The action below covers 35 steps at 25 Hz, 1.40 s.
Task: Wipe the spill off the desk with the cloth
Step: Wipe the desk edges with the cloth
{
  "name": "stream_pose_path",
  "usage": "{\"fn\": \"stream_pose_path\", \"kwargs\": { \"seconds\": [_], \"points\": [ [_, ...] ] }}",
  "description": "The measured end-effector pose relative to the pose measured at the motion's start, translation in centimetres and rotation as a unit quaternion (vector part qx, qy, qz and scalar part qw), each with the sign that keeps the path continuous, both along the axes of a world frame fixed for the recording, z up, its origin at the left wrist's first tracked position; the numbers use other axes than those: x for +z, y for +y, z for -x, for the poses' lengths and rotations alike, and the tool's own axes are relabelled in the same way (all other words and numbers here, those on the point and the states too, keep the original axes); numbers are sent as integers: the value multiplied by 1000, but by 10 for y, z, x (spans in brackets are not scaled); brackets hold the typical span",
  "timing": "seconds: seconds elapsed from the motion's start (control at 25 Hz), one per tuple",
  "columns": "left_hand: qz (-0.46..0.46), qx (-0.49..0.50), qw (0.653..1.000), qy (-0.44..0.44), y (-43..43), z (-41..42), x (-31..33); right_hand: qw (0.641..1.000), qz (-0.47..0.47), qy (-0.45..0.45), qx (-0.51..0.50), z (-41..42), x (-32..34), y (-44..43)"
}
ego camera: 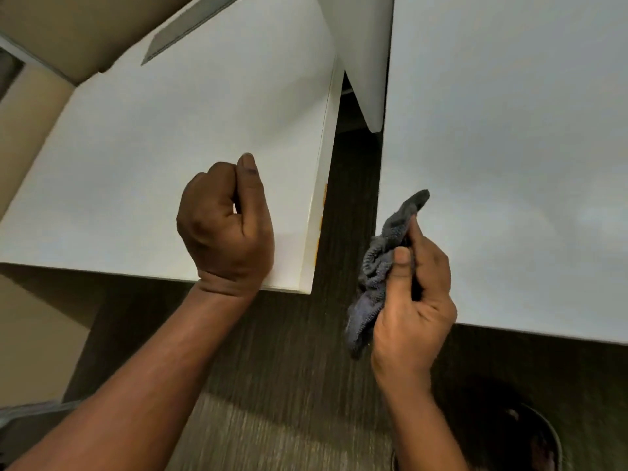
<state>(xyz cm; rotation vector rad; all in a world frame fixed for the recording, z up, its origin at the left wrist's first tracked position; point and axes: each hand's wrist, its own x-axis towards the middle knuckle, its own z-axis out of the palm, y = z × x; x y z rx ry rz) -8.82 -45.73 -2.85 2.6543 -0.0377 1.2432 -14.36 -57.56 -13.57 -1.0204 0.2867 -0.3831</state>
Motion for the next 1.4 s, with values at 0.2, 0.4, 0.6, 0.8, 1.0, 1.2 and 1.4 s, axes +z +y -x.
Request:
{"fn": "stream_pose_path", "kwargs": {
  "seconds": [0.2, 0.4, 0.6, 0.8, 1.0, 1.2, 1.4],
  "points": [
    [49, 18, 999, 7, -3, 0, -6, 999, 16, -33, 32, 39, 2, 10],
    [78, 25, 997, 3, 0, 0, -9, 999, 29, -16, 6, 70, 4, 27],
    [85, 11, 996, 25, 0, 0, -11, 994, 94, -37, 35, 72, 9, 37],
    [91, -20, 994, 54, -1, -1, -12, 999, -13, 31, 16, 54, 12, 35],
    [78, -1, 995, 69, -2, -2, -12, 997, 55, -10, 47, -59, 13, 20],
    [73, 3, 994, 75, -3, 2, -10, 985, 43, -26, 166, -132, 15, 22],
    [92, 9, 992, 81, -3, 1, -11, 983, 99, -33, 150, -109, 15, 29]
  ]
}}
